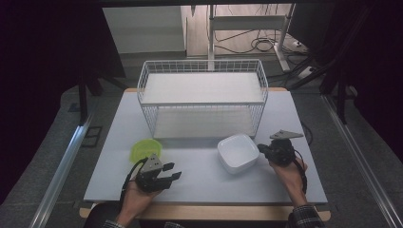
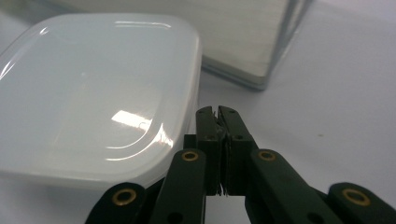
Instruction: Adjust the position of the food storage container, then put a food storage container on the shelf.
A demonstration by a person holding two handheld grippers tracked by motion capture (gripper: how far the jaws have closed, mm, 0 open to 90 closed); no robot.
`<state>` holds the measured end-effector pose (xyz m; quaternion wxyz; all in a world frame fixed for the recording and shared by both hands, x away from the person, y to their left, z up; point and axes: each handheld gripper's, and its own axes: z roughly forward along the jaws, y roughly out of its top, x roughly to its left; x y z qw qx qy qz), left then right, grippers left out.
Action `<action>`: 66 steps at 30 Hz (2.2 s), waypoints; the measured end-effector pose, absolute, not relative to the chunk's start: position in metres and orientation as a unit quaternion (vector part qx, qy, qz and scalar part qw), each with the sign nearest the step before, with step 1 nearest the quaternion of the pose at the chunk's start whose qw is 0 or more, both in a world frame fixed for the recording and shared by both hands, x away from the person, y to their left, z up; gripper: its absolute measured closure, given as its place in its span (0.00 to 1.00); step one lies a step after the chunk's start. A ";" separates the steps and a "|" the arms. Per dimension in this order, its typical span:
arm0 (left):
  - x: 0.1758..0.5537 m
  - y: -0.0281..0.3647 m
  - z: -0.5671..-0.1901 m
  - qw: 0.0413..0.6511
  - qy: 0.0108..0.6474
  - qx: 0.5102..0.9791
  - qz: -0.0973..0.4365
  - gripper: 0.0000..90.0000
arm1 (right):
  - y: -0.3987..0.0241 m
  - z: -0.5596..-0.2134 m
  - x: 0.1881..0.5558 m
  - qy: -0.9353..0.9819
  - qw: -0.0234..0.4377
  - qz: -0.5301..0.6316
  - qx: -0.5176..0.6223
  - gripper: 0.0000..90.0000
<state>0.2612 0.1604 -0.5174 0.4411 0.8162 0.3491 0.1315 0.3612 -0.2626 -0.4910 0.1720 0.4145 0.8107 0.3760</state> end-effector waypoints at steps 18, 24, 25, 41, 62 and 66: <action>0.287 0.132 -0.518 0.435 0.358 0.815 0.133 0.76 | -0.220 -0.498 0.337 0.844 0.112 0.377 0.364 0.95; 0.307 0.114 -0.518 0.422 0.370 0.816 0.139 0.83 | -0.217 -0.498 0.344 0.835 0.120 0.383 0.376 0.94; 0.310 0.111 -0.518 0.421 0.371 0.816 0.140 0.83 | -0.217 -0.499 0.345 0.834 0.118 0.384 0.378 0.94; 0.319 0.102 -0.520 0.400 0.386 0.821 0.129 0.87 | -0.198 -0.501 0.335 0.845 0.101 0.382 0.361 0.97; 0.295 0.122 -0.512 0.385 0.368 0.832 0.157 0.47 | -0.209 -0.495 0.327 0.839 0.126 0.386 0.362 0.56; 0.298 0.129 -0.510 0.400 0.364 0.827 0.153 0.29 | -0.215 -0.494 0.328 0.839 0.131 0.387 0.359 0.41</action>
